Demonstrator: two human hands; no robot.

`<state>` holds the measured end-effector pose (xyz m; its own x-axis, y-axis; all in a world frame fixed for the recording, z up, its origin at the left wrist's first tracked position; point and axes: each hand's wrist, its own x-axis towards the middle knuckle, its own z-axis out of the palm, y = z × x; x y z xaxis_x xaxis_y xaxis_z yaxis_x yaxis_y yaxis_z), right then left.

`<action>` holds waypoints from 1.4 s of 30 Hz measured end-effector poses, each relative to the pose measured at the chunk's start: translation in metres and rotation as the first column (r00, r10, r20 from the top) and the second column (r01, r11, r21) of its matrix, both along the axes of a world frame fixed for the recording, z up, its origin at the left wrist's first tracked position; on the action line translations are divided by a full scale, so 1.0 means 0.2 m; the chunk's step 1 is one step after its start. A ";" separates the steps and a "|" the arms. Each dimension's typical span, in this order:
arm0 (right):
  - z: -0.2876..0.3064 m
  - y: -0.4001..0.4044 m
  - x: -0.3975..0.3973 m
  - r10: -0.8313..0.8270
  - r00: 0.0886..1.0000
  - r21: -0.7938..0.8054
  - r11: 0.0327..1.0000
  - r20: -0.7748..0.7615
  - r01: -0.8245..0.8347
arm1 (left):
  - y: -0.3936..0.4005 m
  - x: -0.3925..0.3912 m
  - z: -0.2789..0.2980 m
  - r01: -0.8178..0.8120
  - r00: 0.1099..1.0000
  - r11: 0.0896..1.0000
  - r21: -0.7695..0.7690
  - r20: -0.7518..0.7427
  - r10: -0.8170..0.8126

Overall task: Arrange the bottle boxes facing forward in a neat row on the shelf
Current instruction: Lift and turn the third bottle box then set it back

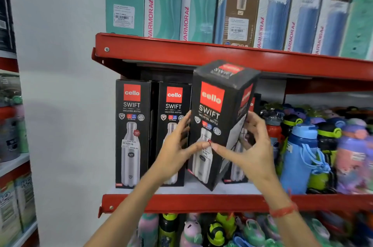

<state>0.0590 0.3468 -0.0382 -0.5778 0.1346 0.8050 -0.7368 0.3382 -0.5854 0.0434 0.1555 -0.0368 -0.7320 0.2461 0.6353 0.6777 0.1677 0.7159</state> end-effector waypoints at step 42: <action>-0.09 0.05 -0.57 0.029 0.915 0.118 0.989 0.401 -0.083 | 0.34 -0.43 -0.07 -0.481 0.855 0.847 -0.226 0.093 0.511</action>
